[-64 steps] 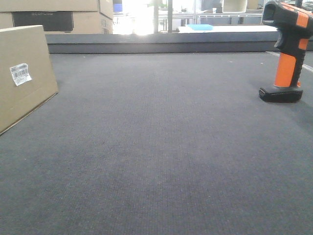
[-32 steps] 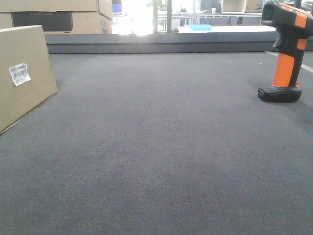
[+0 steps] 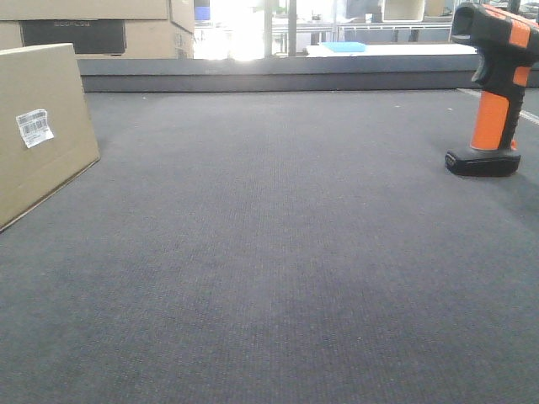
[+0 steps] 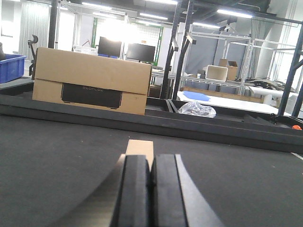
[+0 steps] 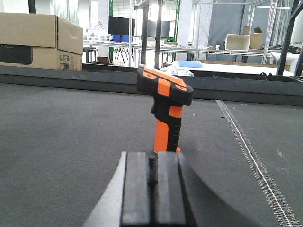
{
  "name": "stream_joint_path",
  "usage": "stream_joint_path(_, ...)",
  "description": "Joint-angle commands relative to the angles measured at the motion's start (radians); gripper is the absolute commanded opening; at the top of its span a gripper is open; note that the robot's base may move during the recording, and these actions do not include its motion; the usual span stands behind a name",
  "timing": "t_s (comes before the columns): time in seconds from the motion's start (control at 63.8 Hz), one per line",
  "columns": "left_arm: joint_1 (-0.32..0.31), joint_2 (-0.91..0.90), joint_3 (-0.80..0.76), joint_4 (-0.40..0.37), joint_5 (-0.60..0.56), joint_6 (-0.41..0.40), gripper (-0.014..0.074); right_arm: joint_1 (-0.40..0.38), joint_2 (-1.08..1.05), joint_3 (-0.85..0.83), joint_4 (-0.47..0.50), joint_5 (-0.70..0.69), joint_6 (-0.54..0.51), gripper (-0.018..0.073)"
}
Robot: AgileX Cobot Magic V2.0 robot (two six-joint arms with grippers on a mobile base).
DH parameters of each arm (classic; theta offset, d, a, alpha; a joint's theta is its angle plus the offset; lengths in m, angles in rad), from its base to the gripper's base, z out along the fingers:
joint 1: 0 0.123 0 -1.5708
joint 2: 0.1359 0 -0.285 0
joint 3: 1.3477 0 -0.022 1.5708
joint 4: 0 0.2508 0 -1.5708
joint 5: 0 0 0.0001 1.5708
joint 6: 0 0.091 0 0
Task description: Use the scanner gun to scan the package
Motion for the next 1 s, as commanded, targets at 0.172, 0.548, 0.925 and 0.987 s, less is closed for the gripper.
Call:
stream_joint_path(0.172,0.000,-0.005,-0.002,-0.006,-0.013,-0.006,-0.0111,-0.004,-0.004,0.001,-0.006,-0.017,-0.008,-0.0168)
stream_joint_path(0.548,0.000,-0.005,-0.002,-0.006,-0.013,-0.006,-0.0111,-0.004,-0.004,0.001,-0.006,-0.017,-0.008,-0.0168)
stream_joint_path(0.925,0.000,-0.004,0.026,-0.006,-0.016,-0.006,-0.0111,-0.004,-0.004,0.001,-0.006,-0.017,-0.008,-0.0168)
stream_joint_path(0.987,-0.008,-0.004,0.067,0.000,-0.031,-0.006,-0.0111,-0.004,-0.004,0.001,-0.006,-0.017,-0.008,-0.0168)
